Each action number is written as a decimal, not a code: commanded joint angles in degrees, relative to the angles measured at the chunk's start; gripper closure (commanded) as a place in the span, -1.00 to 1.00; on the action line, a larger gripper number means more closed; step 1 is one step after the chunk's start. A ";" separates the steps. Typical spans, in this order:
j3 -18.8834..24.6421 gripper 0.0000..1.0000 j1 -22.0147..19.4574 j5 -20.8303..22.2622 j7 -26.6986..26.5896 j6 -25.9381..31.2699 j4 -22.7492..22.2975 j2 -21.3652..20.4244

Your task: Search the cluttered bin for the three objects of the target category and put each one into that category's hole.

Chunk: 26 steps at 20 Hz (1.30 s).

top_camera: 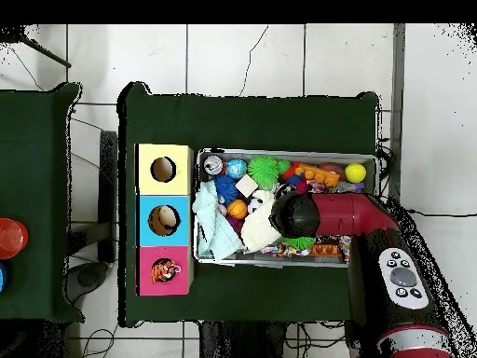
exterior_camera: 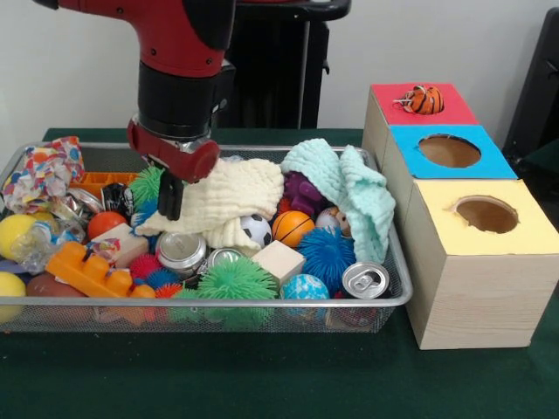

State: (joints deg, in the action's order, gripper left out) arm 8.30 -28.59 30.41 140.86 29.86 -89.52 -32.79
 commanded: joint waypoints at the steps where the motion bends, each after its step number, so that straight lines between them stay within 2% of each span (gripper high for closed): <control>1: 3.55 1.00 1.86 -0.52 -5.41 4.86 -10.18 -0.82; 6: -0.23 1.00 7.02 0.06 0.94 3.12 -11.58 -2.40; 10: -1.37 1.00 9.40 -2.26 3.48 4.13 -13.02 -3.41; 19: -7.19 1.00 17.21 -3.29 9.45 1.90 -13.83 -3.96; 20: -7.64 1.00 17.48 -3.64 9.61 1.67 -13.85 -3.92; 23: -7.17 1.00 15.16 -3.56 5.55 0.68 -11.94 -2.88; 26: -4.04 1.00 9.52 -4.85 -0.64 1.77 -10.19 -2.98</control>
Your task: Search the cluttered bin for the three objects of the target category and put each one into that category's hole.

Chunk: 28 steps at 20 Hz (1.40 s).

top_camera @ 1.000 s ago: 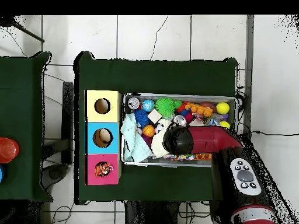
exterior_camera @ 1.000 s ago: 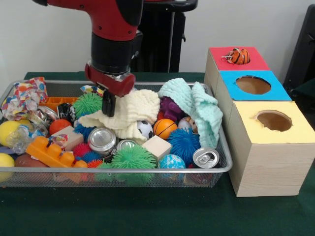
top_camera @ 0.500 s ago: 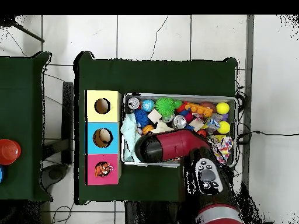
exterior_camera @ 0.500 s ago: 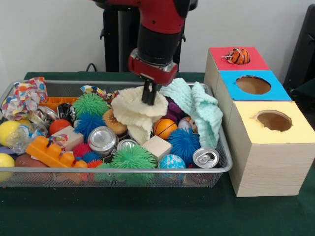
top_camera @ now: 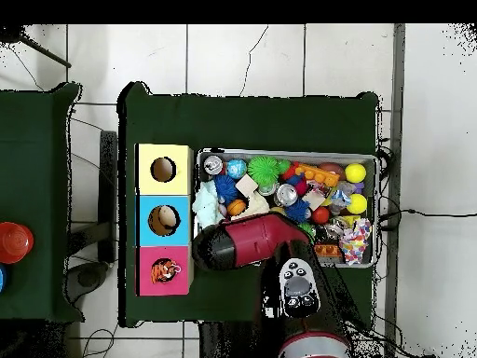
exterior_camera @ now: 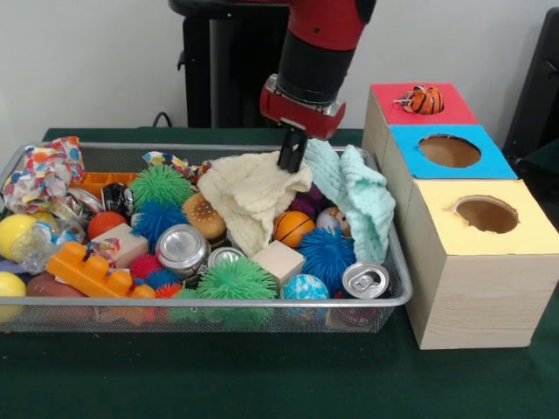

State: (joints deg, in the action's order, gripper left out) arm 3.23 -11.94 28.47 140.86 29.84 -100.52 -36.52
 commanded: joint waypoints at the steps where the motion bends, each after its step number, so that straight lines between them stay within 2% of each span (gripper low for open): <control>1: 2.59 1.00 -9.09 -3.81 -3.03 3.35 1.25 0.28; 3: 4.46 1.00 -11.37 -5.40 -6.12 7.13 2.33 -0.98; 4: 4.69 1.00 -11.96 -5.67 -6.89 8.74 4.29 -0.83; 9: 2.98 1.00 -11.23 -2.66 -6.71 7.54 6.68 -3.83; 16: 6.63 1.00 -14.57 -6.84 -9.84 14.25 5.40 -9.80; 23: 7.42 1.00 -14.13 -10.81 -7.95 19.15 1.51 -14.52; 26: 7.31 1.00 -13.38 -11.80 -6.43 19.29 0.15 -14.29; 28: 7.21 1.00 -12.96 -11.10 -6.08 18.39 0.06 -12.50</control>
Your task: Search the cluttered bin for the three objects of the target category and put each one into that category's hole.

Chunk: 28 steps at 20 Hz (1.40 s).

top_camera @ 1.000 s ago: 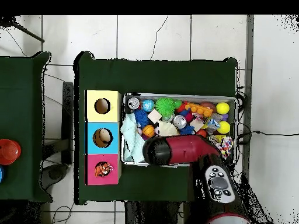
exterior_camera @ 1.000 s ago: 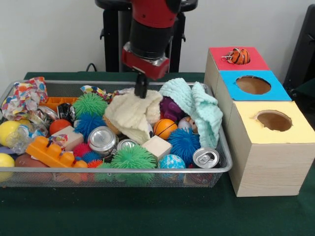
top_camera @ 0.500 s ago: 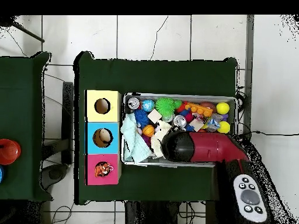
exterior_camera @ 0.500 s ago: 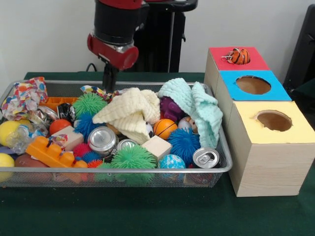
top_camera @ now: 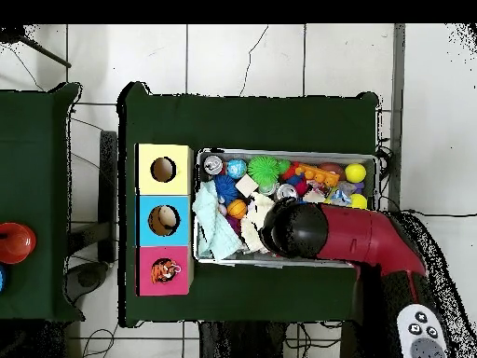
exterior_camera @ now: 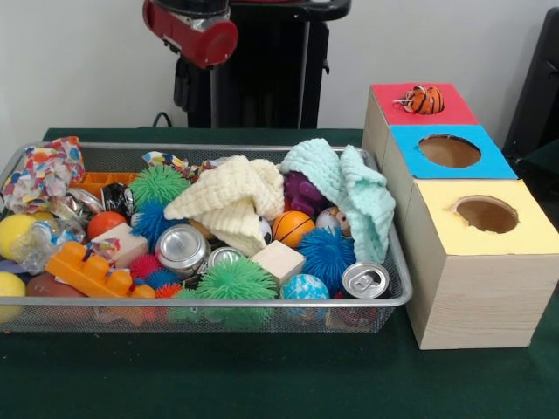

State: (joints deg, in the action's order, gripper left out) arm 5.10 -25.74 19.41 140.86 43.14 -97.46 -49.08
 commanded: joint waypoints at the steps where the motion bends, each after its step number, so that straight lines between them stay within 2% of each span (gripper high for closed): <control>1: 5.27 1.00 1.04 -2.20 -5.04 4.00 -3.63 1.08; 7: 3.16 1.00 3.91 -1.73 1.40 -2.47 -6.97 4.96; 8: 1.91 1.00 5.33 -0.89 3.14 -2.44 -6.33 5.69; 12: 0.58 1.00 7.22 -2.95 7.30 -3.23 -6.06 8.80; 16: -0.63 1.00 9.12 -3.92 8.65 -3.26 -6.06 10.13; 20: -3.00 1.00 12.39 -3.54 10.34 -4.46 -8.74 7.91; 28: -4.27 1.00 13.21 -7.65 7.20 -0.06 -14.36 -3.03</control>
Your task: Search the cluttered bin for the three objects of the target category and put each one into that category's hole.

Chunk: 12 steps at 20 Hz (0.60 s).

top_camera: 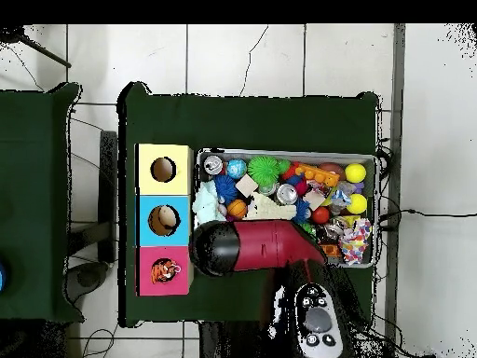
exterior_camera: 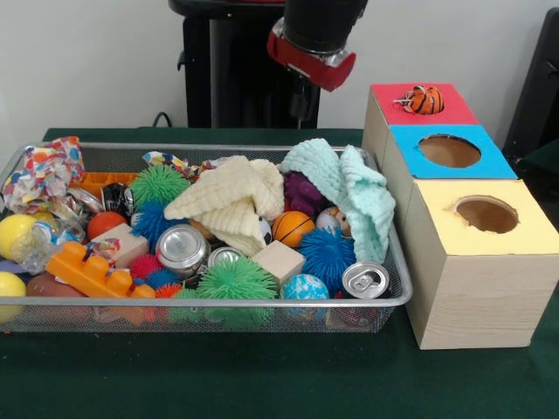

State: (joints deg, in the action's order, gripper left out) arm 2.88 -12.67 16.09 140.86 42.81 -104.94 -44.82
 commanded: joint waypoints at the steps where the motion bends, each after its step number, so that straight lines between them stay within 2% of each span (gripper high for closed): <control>1: -2.07 1.00 -0.17 -4.82 6.42 1.14 -6.66 -7.98; 4: -2.63 1.00 -0.03 -5.51 4.64 3.55 -6.55 -11.08; 8: -2.63 1.00 -0.31 -6.50 3.35 4.00 -7.73 -13.57; 12: -2.08 1.00 0.39 -8.80 6.47 -2.74 -12.07 -10.72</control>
State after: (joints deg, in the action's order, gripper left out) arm 0.47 -12.11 11.21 140.86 42.58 -109.34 -55.23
